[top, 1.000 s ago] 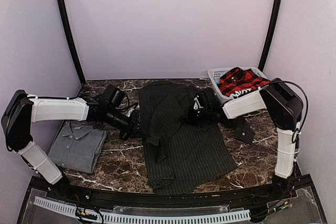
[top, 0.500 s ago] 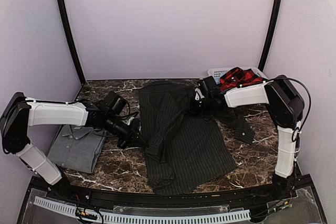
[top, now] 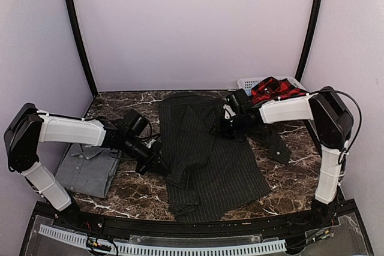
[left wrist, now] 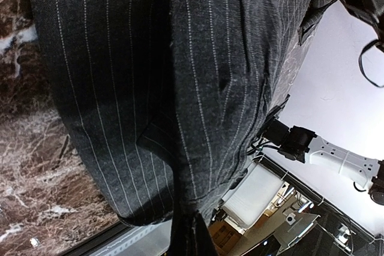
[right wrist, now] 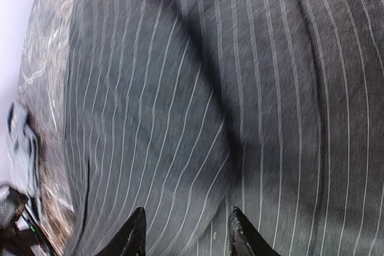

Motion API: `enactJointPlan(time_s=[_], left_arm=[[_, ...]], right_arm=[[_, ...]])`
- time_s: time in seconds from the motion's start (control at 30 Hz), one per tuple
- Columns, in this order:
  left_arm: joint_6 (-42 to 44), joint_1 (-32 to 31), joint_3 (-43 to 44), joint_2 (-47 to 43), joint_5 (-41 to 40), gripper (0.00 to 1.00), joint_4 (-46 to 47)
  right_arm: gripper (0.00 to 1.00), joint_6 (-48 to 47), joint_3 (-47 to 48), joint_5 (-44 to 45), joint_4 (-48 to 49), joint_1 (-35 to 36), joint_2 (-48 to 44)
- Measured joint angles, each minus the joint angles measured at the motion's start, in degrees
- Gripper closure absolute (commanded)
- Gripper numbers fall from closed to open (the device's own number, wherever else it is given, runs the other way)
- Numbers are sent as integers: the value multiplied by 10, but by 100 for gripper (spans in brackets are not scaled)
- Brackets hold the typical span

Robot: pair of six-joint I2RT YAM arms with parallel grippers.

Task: Fold and stack the long sleeve shirts
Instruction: Adjust the sleeve at the center of the board.

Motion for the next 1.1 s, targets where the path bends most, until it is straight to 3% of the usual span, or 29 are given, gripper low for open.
enactJointPlan(time_s=[0.4,0.7,1.1], left_arm=[[32,58,1,25,-16,100,8],[59,70,23,85,-16,100,16],[75,80,26,94,-14,100,26]], right_arm=[[50,-63,-61,73,-47,159,-138],[42,-111,-50,123,-82,276,-129],[26,-143,49,246,-137,365,-15]])
